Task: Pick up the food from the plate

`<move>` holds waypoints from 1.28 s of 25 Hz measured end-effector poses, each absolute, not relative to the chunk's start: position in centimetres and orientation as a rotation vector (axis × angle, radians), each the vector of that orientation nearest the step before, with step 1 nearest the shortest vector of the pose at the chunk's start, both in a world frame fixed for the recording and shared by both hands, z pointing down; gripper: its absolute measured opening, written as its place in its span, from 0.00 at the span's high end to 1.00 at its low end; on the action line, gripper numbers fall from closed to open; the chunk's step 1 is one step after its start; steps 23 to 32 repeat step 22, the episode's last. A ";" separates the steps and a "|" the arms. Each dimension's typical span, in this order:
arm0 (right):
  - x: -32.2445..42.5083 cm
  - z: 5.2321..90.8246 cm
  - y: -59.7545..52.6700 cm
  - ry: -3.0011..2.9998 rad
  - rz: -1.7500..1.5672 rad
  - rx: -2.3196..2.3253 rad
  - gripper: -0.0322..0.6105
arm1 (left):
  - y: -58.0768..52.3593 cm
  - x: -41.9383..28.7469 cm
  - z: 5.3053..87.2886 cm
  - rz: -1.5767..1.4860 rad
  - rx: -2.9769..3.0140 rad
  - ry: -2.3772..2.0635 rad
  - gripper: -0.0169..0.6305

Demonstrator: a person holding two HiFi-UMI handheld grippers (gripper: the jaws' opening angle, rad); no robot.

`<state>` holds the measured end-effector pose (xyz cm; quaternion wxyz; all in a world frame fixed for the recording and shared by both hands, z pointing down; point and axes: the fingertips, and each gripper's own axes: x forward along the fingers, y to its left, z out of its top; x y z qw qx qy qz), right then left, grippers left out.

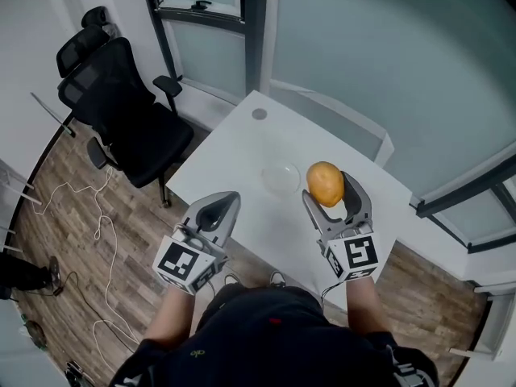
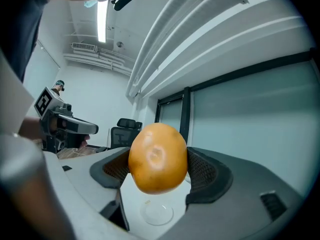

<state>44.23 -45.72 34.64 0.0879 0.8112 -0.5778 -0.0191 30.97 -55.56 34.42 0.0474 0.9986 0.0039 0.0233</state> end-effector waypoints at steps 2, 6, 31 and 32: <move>44.0 33.7 -45.4 -1.715 -0.090 2.425 0.40 | -55.7 30.8 34.0 0.058 3.060 0.022 0.94; 43.9 32.8 -45.1 -1.698 -0.108 2.447 0.40 | -56.1 30.5 33.3 0.054 3.060 0.014 0.94; 44.3 32.5 -45.0 -1.683 -0.085 2.453 0.40 | -56.3 31.0 33.2 0.049 3.090 0.046 0.94; 44.3 32.5 -45.0 -1.683 -0.085 2.453 0.40 | -56.3 31.0 33.2 0.049 3.090 0.046 0.94</move>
